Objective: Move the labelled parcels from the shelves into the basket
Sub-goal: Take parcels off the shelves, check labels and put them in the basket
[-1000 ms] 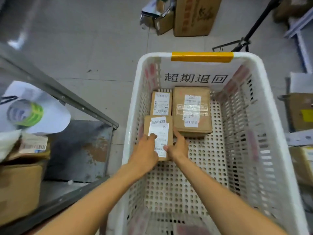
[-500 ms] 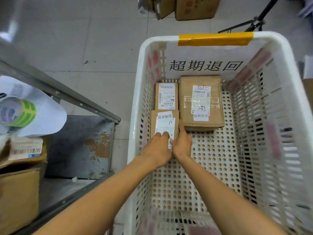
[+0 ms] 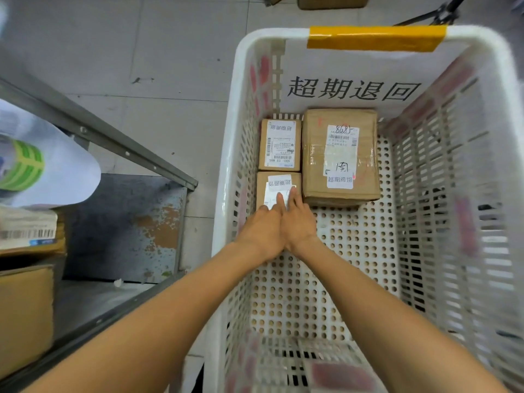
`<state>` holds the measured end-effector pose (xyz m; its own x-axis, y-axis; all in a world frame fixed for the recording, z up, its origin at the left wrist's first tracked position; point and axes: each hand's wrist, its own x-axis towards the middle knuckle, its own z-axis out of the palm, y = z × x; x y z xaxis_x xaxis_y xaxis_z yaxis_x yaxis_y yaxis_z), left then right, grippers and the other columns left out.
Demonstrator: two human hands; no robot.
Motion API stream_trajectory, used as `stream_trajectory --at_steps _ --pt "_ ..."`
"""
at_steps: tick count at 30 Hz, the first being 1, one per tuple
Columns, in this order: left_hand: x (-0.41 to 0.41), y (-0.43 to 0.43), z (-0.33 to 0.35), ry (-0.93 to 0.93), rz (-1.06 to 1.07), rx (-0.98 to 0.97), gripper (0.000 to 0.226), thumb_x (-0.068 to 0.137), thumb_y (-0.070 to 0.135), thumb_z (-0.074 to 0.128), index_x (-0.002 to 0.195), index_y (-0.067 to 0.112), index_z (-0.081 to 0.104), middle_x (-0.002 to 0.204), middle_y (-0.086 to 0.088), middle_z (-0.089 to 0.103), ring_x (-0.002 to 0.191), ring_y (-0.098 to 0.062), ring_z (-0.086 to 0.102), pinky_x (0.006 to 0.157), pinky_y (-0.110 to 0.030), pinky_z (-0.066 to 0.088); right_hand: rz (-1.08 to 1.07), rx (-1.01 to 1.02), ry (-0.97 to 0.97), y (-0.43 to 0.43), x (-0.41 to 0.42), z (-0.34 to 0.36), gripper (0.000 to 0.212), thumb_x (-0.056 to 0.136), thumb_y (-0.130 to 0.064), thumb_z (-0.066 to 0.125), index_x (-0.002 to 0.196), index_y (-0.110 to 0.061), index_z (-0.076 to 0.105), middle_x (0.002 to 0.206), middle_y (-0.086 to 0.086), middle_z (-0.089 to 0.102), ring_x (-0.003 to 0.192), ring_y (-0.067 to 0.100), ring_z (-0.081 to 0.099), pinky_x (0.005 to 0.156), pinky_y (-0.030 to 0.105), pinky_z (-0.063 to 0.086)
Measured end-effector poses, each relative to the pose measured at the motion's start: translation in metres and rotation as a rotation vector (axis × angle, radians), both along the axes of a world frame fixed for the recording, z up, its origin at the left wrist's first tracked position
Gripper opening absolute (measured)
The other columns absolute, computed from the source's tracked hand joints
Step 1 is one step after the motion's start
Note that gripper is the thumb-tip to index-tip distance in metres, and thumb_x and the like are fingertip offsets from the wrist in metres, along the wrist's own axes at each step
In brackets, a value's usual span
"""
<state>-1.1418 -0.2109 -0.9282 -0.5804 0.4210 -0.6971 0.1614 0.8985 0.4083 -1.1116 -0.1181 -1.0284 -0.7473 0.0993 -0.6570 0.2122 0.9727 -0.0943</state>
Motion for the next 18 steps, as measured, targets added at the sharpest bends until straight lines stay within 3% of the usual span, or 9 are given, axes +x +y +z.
stream_trajectory --at_steps 6,9,12,18 --pt "-0.004 -0.006 0.002 -0.026 -0.011 -0.076 0.048 0.09 0.013 0.054 0.136 0.01 0.04 0.134 -0.013 0.044 0.12 -0.029 0.047 0.098 -0.038 0.045 -0.063 -0.186 -0.185 0.019 -0.01 0.014 0.082 0.095 -0.027 0.049 0.155 -0.017 -0.006 0.16 0.012 -0.017 0.149 0.027 -0.006 0.116 0.041 0.024" --pt "-0.002 -0.006 0.013 -0.035 -0.01 -0.1 0.047 0.09 0.014 0.055 0.135 0.009 0.041 0.134 -0.013 0.045 0.12 -0.029 0.047 0.098 -0.037 0.045 -0.048 -0.193 -0.117 0.032 -0.012 0.039 0.069 0.097 -0.018 0.044 0.155 -0.015 0.007 0.161 0.011 0.008 0.144 0.03 0.021 0.11 0.041 0.034" --pt "0.003 -0.001 0.031 -0.039 -0.034 -0.129 0.045 0.09 0.011 0.053 0.133 0.009 0.043 0.133 -0.013 0.047 0.118 -0.028 0.049 0.094 -0.035 0.047 0.021 -0.141 0.026 0.044 -0.012 0.079 0.054 0.098 -0.016 0.042 0.149 -0.011 0.029 0.15 0.013 0.033 0.135 0.032 0.034 0.101 0.043 0.041" --pt "0.003 0.017 0.101 0.075 0.005 -0.09 0.042 0.088 0.005 0.052 0.129 0.006 0.047 0.123 -0.013 0.055 0.106 -0.026 0.054 0.085 -0.033 0.046 0.167 -0.09 0.169 0.082 -0.01 0.187 0.041 0.095 -0.021 0.047 0.134 -0.011 0.05 0.132 0.015 0.05 0.119 0.032 0.05 0.095 0.041 0.047"
